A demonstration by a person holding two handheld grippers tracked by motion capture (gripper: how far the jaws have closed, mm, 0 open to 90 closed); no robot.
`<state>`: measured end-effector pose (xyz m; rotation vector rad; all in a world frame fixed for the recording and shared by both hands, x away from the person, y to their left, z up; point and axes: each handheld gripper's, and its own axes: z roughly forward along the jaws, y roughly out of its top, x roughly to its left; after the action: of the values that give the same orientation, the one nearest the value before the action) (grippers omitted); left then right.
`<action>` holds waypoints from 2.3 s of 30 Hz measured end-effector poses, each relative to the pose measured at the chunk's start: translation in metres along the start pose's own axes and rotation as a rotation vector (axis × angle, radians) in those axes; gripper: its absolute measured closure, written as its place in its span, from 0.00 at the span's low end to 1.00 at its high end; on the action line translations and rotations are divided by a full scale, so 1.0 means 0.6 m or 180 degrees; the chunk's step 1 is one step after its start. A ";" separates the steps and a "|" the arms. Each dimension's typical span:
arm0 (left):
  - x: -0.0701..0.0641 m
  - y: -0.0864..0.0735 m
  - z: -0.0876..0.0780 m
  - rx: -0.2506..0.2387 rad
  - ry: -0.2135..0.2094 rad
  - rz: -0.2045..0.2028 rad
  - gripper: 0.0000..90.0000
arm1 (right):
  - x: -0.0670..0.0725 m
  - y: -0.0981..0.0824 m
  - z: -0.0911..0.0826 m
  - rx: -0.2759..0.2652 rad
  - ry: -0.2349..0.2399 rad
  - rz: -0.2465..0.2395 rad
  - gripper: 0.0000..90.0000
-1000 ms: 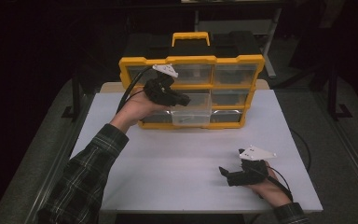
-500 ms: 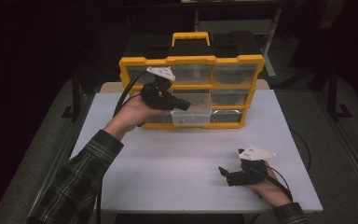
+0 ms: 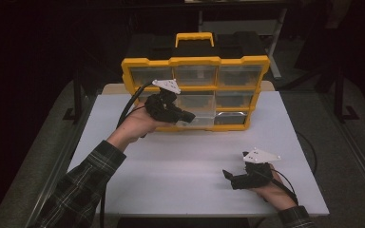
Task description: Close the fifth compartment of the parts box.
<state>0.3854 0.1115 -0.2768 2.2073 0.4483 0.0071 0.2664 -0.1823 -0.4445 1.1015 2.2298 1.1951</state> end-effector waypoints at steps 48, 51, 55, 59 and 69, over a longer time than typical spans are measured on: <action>0.061 0.016 0.025 -0.0176 0.0478 -0.0161 1.00 | -0.006 -0.002 -0.001 0.0004 -0.0004 -0.0001 0.01; 0.065 0.017 0.028 -0.0208 0.0560 -0.0186 1.00 | -0.007 -0.003 -0.001 -0.0005 -0.0007 0.0010 0.01; 0.071 0.017 0.030 -0.0216 0.0696 -0.0185 1.00 | -0.008 -0.001 0.000 -0.0012 -0.0014 -0.0006 0.01; 0.072 0.018 0.033 -0.0257 0.0793 -0.0184 1.00 | -0.007 -0.001 -0.001 -0.0010 -0.0010 -0.0035 0.01; 0.065 0.012 0.030 -0.0331 0.0734 -0.0197 1.00 | -0.008 -0.001 -0.001 -0.0011 -0.0014 -0.0052 0.01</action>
<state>0.4271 0.1062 -0.2886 2.0978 0.6294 0.2487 0.2684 -0.1865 -0.4448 1.0817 2.2282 1.1885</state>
